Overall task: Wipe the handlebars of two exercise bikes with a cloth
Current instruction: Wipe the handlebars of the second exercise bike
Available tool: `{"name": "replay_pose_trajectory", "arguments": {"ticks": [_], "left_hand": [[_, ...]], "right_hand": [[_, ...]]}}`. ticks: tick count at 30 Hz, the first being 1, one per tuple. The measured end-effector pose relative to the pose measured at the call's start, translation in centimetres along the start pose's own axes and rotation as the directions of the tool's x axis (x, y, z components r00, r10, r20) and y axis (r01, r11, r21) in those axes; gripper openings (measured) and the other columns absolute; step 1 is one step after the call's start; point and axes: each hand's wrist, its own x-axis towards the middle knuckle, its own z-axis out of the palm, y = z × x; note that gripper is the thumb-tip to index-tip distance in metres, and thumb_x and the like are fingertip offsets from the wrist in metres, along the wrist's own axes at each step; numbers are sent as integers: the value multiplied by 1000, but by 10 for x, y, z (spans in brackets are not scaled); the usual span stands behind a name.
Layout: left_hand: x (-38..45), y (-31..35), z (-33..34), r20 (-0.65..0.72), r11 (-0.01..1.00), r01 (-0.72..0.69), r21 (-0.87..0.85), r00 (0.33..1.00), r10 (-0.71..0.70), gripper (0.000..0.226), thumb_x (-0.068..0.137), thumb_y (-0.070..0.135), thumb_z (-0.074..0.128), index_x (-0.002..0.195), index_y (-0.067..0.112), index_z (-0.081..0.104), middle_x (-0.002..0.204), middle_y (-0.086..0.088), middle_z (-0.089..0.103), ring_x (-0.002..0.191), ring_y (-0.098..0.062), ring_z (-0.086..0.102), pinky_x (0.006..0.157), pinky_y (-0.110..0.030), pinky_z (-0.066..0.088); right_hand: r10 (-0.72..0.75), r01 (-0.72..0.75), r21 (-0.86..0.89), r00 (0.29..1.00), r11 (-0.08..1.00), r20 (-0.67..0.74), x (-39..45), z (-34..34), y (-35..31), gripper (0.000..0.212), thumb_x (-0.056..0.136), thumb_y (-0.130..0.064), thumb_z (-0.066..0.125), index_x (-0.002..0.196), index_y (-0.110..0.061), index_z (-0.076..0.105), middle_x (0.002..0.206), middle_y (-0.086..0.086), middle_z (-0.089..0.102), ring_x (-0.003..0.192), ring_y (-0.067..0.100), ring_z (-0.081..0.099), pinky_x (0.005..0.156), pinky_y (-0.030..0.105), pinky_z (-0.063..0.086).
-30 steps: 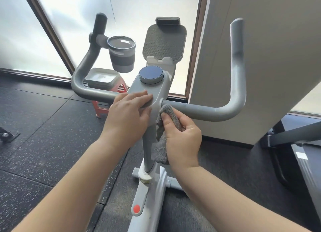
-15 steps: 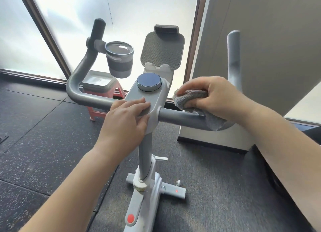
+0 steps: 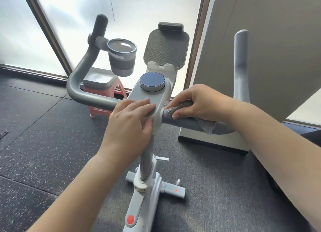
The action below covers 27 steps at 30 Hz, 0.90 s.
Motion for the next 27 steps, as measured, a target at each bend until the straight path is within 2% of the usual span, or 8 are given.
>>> {"name": "replay_pose_trajectory", "arguments": {"ticks": [4, 7, 9, 13, 17, 20, 23, 27], "left_hand": [[3, 4, 2, 20, 999, -35, 6, 999, 35, 40, 83, 33, 53, 120, 27, 66, 129, 10, 62, 121, -17, 45, 106, -27, 28], [4, 9, 7, 41, 999, -52, 13, 998, 51, 40, 83, 33, 53, 120, 26, 66, 129, 8, 62, 122, -19, 46, 108, -31, 30], [4, 13, 9, 40, 998, -65, 15, 997, 64, 38, 83, 29, 57, 119, 25, 67, 128, 6, 63, 121, -21, 47, 107, -26, 26], [6, 23, 15, 22, 997, -76, 10, 997, 75, 36, 83, 29, 55, 116, 25, 69, 126, 8, 64, 119, -18, 47, 105, -26, 28], [5, 39, 26, -18, 992, -102, -68, 995, 101, 30, 85, 25, 57, 110, 23, 72, 119, 9, 67, 114, -12, 50, 104, -32, 38], [3, 52, 37, -25, 990, -123, -64, 992, 122, 28, 86, 27, 56, 108, 22, 73, 116, 9, 68, 111, -14, 55, 100, -36, 42], [5, 65, 48, -14, 990, -137, -44, 991, 136, 32, 87, 33, 52, 108, 21, 73, 113, 8, 70, 108, -13, 54, 99, -30, 40], [4, 77, 59, -32, 995, -102, -13, 994, 101, 30, 88, 29, 52, 106, 20, 73, 108, 9, 71, 102, -13, 60, 97, -30, 41]], "right_hand": [[-27, 25, 30, 999, 999, 40, -4, -4, 5, 24, 71, -22, 83, 91, -34, 76, 87, -24, 71, 88, -9, 63, 84, 6, 44], [-53, 52, 10, 998, 999, 41, -11, -8, 12, 25, 71, -22, 82, 92, -34, 75, 95, -15, 73, 93, -1, 65, 92, 18, 48], [-69, 69, -4, 996, 998, 53, -16, -13, 17, 25, 72, -22, 82, 92, -35, 75, 97, -14, 73, 96, 0, 65, 95, 24, 48], [-81, 82, -8, 993, 997, 85, -27, -24, 29, 28, 73, -20, 80, 96, -35, 75, 100, -17, 73, 98, -3, 64, 96, 23, 47], [-111, 112, -7, 989, 994, 99, -37, -33, 42, 30, 73, -16, 81, 95, -36, 75, 99, -18, 73, 95, -7, 65, 94, 18, 49], [-135, 144, -61, 982, 988, 133, -45, -44, 54, 29, 75, -20, 80, 94, -41, 75, 98, -21, 72, 95, -6, 64, 93, 22, 49], [-224, 255, -156, 956, 954, 191, -49, -54, 62, 28, 77, -24, 78, 100, -38, 74, 102, -19, 71, 99, -3, 61, 94, 22, 46], [-272, 352, -268, 917, 897, 292, -53, -70, 71, 31, 80, -25, 73, 107, -41, 71, 107, -21, 69, 103, -3, 54, 92, 17, 42]]}}
